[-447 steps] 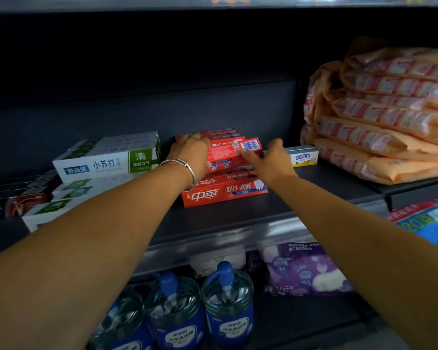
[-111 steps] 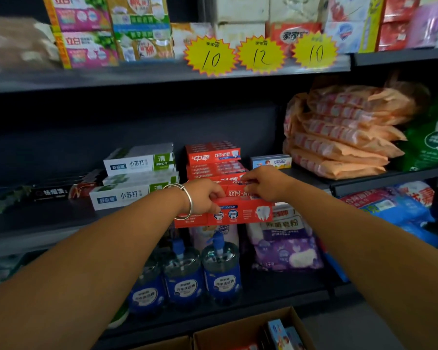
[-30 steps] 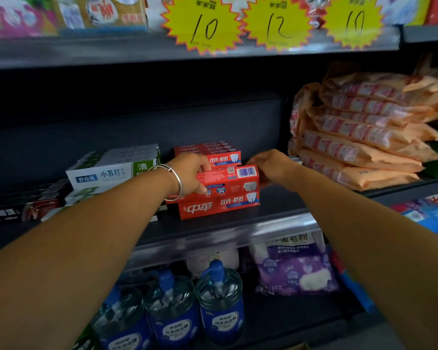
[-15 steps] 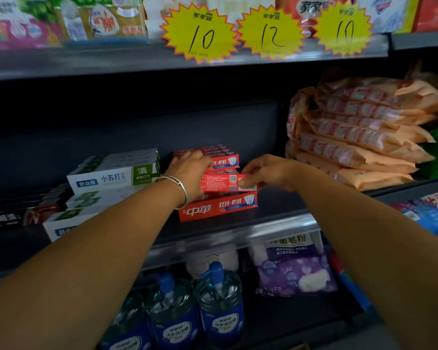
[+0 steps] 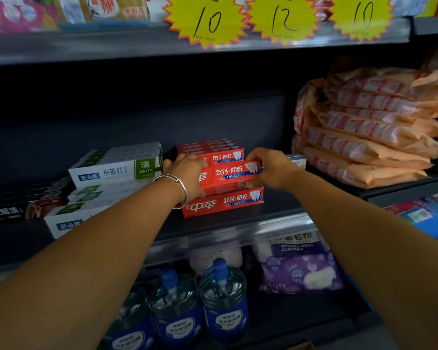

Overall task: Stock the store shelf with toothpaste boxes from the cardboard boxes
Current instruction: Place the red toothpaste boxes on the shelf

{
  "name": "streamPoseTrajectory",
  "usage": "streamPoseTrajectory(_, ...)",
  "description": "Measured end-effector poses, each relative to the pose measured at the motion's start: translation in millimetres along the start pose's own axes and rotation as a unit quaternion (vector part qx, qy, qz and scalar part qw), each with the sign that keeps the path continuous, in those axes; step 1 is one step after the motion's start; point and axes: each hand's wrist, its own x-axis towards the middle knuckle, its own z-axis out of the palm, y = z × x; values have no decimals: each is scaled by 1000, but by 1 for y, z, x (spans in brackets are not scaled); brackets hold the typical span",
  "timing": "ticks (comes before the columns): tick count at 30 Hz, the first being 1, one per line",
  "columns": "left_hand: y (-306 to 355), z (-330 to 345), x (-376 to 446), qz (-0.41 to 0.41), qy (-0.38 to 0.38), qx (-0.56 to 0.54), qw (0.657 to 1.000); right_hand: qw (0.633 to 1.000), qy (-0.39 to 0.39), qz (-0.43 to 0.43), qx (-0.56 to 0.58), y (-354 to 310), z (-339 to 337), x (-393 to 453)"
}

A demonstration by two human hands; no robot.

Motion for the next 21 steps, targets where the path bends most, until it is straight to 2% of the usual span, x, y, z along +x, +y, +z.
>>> streamPoseTrajectory(3,1,1,-4,6,-3,-18,1000,996,-35,-12,-85,-4,3,-2)
streamPoseTrajectory(7,3,5,-12,27,17,-8,999,991,-98,-18,-88,-7,0,-5)
streamPoseTrajectory(10,5,6,-16,36,31,15,999,985,-110,-22,-134,-8,-3,-8)
streamPoseTrajectory(13,9,10,-20,56,9,30,998,976,-127,-22,-175,-9,-5,-11)
streamPoseTrajectory(21,7,7,-20,26,-15,-7,1000,980,-73,-33,-184,-10,-6,-12)
